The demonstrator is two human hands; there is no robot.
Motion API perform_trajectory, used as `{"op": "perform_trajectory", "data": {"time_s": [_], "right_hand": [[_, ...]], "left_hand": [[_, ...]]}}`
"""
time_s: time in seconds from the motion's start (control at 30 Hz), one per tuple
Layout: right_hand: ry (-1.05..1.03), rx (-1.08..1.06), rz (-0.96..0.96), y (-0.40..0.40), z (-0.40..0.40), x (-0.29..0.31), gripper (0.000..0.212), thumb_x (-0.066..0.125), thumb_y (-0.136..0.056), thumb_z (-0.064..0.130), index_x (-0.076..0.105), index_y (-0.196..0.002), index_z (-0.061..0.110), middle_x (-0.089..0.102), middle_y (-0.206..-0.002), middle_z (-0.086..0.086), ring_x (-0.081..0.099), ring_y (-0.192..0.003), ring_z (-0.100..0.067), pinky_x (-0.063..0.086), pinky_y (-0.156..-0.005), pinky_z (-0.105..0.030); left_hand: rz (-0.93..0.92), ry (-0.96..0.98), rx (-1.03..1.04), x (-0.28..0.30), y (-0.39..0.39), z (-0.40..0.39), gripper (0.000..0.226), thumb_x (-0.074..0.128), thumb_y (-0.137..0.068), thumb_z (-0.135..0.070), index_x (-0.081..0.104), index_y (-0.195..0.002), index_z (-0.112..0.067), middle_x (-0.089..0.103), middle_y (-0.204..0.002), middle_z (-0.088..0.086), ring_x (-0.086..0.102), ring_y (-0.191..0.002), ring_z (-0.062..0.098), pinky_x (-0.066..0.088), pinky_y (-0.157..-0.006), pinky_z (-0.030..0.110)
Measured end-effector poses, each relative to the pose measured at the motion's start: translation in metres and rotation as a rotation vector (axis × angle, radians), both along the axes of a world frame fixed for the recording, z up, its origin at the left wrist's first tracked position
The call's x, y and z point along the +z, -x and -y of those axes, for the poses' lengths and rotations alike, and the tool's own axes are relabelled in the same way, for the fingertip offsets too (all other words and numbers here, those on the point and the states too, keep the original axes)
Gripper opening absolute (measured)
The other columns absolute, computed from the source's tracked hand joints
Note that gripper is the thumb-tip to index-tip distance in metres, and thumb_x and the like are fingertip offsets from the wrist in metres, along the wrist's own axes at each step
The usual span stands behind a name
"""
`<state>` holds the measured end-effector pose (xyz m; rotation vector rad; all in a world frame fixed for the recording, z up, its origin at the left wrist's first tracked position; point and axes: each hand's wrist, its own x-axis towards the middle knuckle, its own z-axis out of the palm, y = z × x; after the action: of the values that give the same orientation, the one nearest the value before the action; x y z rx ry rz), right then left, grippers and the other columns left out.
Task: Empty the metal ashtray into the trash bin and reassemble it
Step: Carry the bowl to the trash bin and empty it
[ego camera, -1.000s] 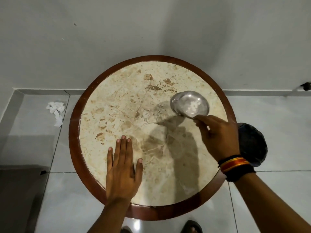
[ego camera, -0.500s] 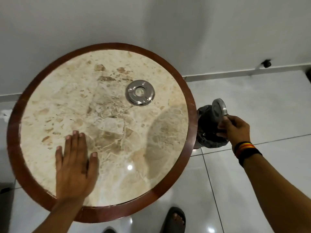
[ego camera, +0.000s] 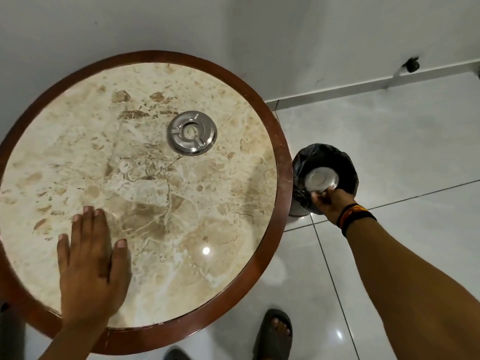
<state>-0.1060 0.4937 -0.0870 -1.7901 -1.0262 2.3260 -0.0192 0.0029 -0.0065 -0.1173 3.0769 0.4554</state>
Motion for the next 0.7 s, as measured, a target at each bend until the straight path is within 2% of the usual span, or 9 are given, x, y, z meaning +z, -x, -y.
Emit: {"op": "perform_trajectory", "data": {"time_s": [0.1,0.27,0.37,0.5,0.6,0.67,0.7], "right_hand": [[-0.039,0.025,0.046,-0.001,0.004,-0.009,0.028,0.038,-0.106,0.002,0.051,-0.082,0.004,0.044,-0.068,-0.010,0.053,-0.063,-0.021,0.057,-0.040,-0.028],[-0.079,0.071,0.075,-0.008,0.001,-0.020,0.029,0.038,-0.107,0.007,0.050,-0.082,0.001,0.044,-0.067,-0.009,0.055,-0.062,-0.023,0.056,-0.039,-0.027],[-0.111,0.135,0.103,-0.008,0.003,-0.016,0.029,0.038,-0.108,0.009,0.050,-0.083,0.000,0.047,-0.069,-0.011,0.055,-0.062,-0.025,0.058,-0.045,-0.033],[-0.221,0.189,0.147,-0.008,0.009,0.001,0.028,0.036,-0.104,0.000,0.050,-0.081,-0.002,0.047,-0.068,-0.013,0.056,-0.057,-0.026,0.052,-0.034,-0.026],[-0.464,0.297,0.135,-0.003,0.016,0.032,0.020,0.040,-0.104,0.007,0.055,-0.093,-0.001,0.054,-0.074,-0.023,0.058,-0.050,-0.025,0.052,-0.036,-0.024],[-0.756,0.368,0.049,0.004,0.026,0.061,0.020,0.043,-0.105,0.020,0.056,-0.100,0.006,0.065,-0.087,-0.025,0.062,-0.053,-0.024,0.055,-0.045,-0.024],[-0.923,0.432,-0.016,0.007,0.035,0.078,0.018,0.045,-0.104,0.027,0.056,-0.105,0.012,0.069,-0.090,-0.020,0.064,-0.053,-0.022,0.056,-0.051,-0.022]], "left_hand": [[-0.011,0.002,0.002,0.001,0.000,0.000,0.072,0.023,-0.105,-0.050,0.017,-0.168,-0.014,0.017,-0.178,0.013,0.009,-0.166,0.028,0.005,-0.133,0.054],[-0.003,-0.003,-0.001,0.002,0.000,0.000,0.072,0.025,-0.105,-0.048,0.017,-0.168,-0.014,0.017,-0.178,0.012,0.008,-0.166,0.027,0.004,-0.134,0.053],[0.004,-0.006,-0.002,0.003,-0.001,0.000,0.072,0.025,-0.105,-0.047,0.015,-0.169,-0.014,0.013,-0.179,0.009,0.003,-0.167,0.022,0.001,-0.135,0.051],[0.006,0.000,-0.002,0.003,-0.001,-0.001,0.072,0.026,-0.105,-0.045,0.015,-0.169,-0.014,0.013,-0.179,0.009,0.001,-0.167,0.019,0.000,-0.135,0.049],[0.017,0.018,-0.002,0.002,0.000,0.001,0.072,0.025,-0.105,-0.046,0.014,-0.169,-0.014,0.012,-0.179,0.009,0.001,-0.167,0.020,0.002,-0.135,0.051],[0.028,0.025,0.007,0.002,0.000,0.002,0.072,0.023,-0.106,-0.048,0.011,-0.169,-0.015,0.009,-0.179,0.007,-0.001,-0.167,0.019,0.001,-0.135,0.051],[0.033,0.022,0.017,0.003,0.000,0.002,0.072,0.023,-0.106,-0.048,0.010,-0.169,-0.016,0.008,-0.180,0.006,-0.001,-0.167,0.018,0.000,-0.135,0.050]]}}
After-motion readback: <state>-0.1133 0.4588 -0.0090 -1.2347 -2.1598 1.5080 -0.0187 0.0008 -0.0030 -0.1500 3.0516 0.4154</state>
